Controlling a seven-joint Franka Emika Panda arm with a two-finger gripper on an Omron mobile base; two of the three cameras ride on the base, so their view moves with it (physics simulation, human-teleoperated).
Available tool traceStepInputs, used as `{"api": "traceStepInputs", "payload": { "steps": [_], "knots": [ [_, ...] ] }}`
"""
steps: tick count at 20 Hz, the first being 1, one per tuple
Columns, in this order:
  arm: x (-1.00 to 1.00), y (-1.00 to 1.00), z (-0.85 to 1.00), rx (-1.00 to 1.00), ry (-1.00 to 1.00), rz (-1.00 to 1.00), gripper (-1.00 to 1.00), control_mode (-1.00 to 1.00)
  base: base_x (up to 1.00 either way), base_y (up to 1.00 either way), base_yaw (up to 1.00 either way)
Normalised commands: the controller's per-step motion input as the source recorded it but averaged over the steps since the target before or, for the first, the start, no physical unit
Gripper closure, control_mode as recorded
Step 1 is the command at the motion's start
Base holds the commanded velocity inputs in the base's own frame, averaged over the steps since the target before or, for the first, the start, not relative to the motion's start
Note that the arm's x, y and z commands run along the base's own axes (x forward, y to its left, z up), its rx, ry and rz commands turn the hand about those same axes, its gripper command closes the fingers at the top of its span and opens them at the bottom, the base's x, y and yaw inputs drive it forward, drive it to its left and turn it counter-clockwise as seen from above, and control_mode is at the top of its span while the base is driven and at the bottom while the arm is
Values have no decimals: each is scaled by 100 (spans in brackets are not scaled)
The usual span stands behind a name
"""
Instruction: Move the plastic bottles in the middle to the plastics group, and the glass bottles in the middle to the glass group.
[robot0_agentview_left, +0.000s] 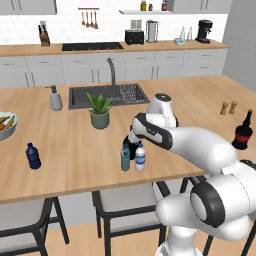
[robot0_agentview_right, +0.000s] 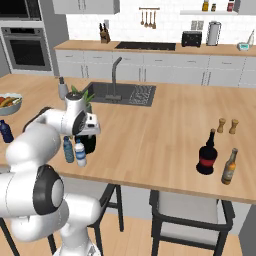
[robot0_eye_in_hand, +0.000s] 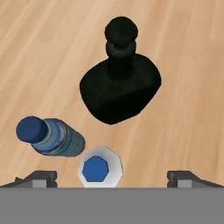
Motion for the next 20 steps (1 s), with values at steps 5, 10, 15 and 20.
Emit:
{"api": "traceStepInputs", "payload": {
  "steps": [5,10,15,20],
  "knots": [
    [0,18,-19,-4,0,0,-100,-100,0,0,0],
    [10,7,-22,0,0,0,-100,-100,0,0,0],
    [6,0,-14,0,0,0,-100,-100,0,0,0],
    [0,0,-14,0,0,0,-100,-100,0,0,0]
  ]
}}
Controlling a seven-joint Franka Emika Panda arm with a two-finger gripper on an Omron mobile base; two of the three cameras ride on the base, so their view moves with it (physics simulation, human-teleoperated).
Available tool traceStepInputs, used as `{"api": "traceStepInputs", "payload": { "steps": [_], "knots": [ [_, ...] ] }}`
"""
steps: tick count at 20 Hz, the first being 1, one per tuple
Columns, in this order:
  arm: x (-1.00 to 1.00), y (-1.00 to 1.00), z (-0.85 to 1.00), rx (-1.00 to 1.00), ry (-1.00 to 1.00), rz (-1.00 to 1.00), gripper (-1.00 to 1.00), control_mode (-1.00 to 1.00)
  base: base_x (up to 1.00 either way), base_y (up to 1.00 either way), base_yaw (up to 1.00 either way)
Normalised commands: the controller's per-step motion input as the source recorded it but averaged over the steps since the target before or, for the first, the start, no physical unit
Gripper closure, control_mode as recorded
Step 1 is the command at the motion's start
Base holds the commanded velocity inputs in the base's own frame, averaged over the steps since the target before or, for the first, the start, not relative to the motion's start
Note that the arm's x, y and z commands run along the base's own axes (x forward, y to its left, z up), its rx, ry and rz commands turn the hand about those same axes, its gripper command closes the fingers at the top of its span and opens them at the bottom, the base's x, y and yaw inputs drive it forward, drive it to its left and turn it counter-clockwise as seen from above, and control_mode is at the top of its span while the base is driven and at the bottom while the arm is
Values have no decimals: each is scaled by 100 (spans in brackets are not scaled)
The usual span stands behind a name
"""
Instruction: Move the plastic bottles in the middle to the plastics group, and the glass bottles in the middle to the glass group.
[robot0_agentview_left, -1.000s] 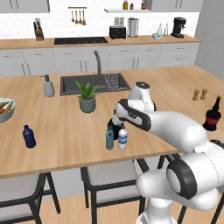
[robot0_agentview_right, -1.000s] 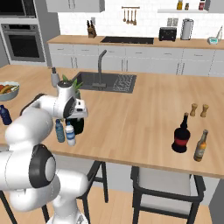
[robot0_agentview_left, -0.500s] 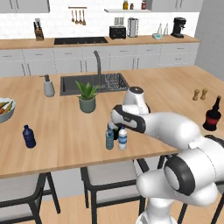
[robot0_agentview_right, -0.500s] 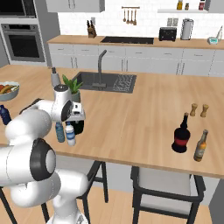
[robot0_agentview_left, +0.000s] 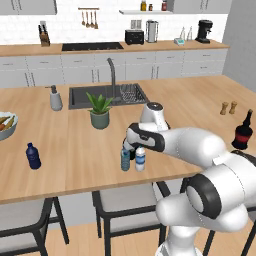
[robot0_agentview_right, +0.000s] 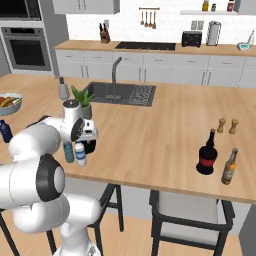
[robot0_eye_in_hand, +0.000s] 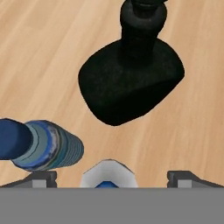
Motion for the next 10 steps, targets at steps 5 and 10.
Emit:
{"api": "traceStepInputs", "payload": {
  "steps": [5,10],
  "knots": [
    [-10,0,-1,0,0,0,-100,-100,0,0,0],
    [-14,0,0,0,0,0,-100,-100,0,0,0]
  ]
}}
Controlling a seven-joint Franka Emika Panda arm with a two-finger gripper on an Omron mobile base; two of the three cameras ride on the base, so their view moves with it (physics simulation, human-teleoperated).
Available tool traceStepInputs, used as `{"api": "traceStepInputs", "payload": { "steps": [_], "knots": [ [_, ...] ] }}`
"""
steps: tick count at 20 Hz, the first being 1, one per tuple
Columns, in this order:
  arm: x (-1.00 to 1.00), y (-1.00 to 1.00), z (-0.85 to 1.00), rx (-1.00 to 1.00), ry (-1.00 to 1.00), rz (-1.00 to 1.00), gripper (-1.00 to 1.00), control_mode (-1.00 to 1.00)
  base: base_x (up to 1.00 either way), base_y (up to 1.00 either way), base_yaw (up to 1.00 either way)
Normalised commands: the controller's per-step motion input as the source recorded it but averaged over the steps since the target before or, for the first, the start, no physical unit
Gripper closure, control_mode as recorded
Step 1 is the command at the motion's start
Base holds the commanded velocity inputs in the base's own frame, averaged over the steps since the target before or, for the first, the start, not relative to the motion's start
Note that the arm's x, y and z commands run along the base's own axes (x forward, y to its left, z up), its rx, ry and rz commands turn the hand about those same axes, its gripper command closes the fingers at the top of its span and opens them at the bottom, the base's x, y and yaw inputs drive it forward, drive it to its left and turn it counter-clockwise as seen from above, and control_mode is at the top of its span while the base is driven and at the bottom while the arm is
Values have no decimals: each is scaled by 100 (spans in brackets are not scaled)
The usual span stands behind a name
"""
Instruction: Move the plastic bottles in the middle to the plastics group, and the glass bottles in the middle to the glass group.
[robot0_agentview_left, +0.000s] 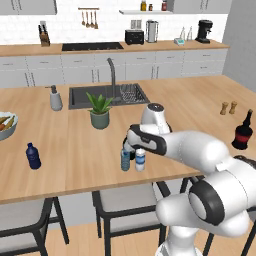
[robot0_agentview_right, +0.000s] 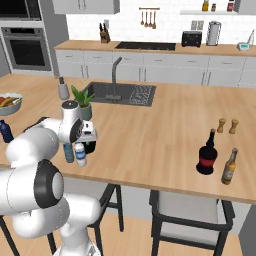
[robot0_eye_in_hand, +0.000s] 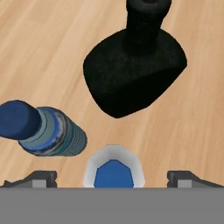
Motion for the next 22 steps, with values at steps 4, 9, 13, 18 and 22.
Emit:
{"api": "traceStepInputs", "payload": {
  "steps": [4,9,13,18,22],
  "knots": [
    [0,1,0,0,0,0,-100,-100,0,0,0],
    [0,0,0,0,0,0,-100,-100,0,0,0],
    [0,0,0,0,0,0,-100,-100,0,0,0],
    [0,0,0,0,0,0,100,-100,0,0,0],
    [0,0,0,0,0,0,100,-100,0,0,0]
  ]
}}
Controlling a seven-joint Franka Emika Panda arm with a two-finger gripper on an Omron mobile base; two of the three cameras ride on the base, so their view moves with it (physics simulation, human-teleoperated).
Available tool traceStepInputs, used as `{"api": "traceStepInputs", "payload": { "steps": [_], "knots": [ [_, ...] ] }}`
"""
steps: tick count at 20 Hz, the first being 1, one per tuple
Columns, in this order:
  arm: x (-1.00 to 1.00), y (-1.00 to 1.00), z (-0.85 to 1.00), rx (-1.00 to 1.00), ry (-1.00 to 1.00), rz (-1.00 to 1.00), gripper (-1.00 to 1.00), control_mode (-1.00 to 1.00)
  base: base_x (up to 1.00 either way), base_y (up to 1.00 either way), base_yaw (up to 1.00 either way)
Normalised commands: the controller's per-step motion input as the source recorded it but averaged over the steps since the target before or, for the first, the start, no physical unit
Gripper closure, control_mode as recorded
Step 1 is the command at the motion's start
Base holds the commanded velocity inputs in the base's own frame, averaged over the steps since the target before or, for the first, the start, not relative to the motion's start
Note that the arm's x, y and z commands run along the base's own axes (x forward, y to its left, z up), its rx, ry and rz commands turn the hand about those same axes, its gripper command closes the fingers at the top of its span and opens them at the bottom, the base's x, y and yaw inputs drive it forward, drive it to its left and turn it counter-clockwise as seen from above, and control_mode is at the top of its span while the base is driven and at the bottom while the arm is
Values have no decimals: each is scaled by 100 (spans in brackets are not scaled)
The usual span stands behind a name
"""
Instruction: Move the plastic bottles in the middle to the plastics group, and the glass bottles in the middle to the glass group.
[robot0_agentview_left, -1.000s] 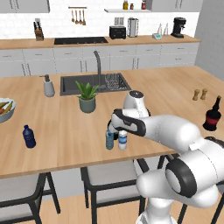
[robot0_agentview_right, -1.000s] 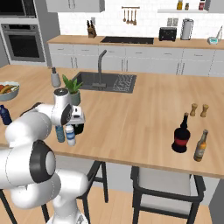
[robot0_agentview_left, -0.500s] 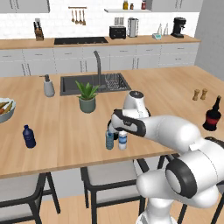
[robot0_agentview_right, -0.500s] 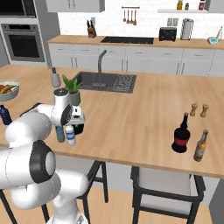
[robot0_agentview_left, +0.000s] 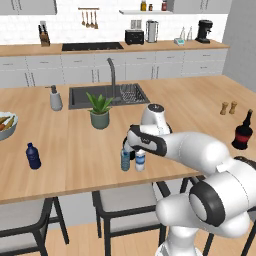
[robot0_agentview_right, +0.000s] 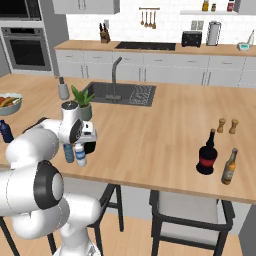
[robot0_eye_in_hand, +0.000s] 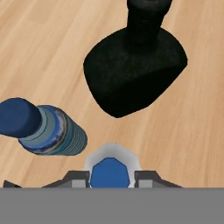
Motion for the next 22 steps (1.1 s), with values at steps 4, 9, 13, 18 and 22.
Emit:
{"api": "traceStepInputs", "payload": {
  "steps": [4,9,13,18,22],
  "knots": [
    [0,0,0,0,0,0,100,-100,0,0,0],
    [-2,0,0,0,0,0,100,-100,0,0,0],
    [-9,-5,29,0,0,0,100,-100,0,0,0],
    [-20,-3,80,0,0,-4,100,-100,0,0,0],
    [-46,-4,96,0,0,-2,100,-100,0,0,0]
  ]
}}
